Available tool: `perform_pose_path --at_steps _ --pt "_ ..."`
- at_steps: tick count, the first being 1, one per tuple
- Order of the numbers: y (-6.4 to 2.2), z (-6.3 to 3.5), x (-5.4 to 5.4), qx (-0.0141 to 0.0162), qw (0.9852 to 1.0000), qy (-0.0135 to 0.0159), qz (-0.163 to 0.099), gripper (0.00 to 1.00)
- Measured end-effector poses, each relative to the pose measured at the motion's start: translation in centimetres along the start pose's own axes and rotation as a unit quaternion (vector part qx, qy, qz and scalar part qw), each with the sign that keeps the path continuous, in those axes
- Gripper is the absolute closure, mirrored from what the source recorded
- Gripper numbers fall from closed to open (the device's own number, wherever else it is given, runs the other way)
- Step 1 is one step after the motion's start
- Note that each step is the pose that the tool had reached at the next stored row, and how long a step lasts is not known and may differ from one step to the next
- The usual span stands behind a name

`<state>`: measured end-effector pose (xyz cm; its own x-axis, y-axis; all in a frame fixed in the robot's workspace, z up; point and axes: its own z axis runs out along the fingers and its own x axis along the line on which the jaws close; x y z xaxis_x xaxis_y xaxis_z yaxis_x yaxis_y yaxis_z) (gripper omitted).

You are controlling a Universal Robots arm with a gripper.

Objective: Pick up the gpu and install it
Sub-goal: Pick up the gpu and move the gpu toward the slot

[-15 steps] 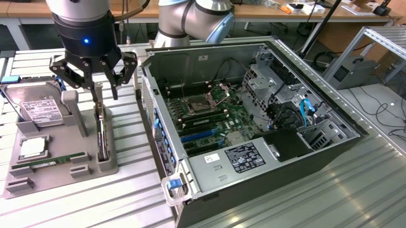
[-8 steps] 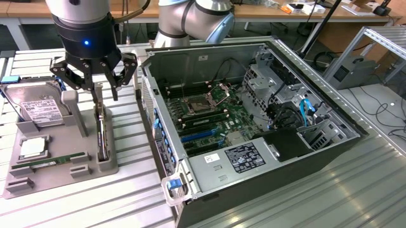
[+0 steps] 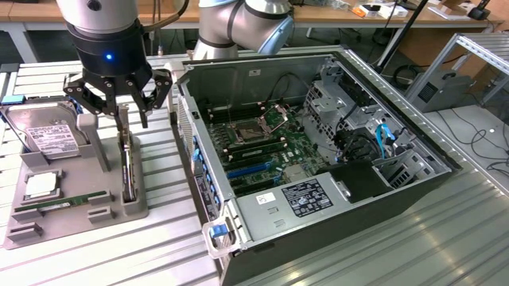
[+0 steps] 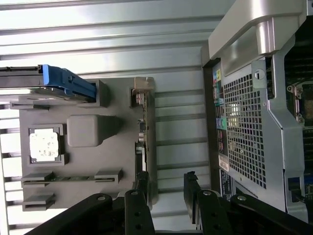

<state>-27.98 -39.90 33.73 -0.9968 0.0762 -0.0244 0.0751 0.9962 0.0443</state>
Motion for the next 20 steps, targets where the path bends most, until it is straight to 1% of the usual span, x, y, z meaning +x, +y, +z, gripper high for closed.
perform_pose_path --at_steps 20 --pt "-0.05 1.04 0.1 0.0 1.0 0.0 0.0 0.58"
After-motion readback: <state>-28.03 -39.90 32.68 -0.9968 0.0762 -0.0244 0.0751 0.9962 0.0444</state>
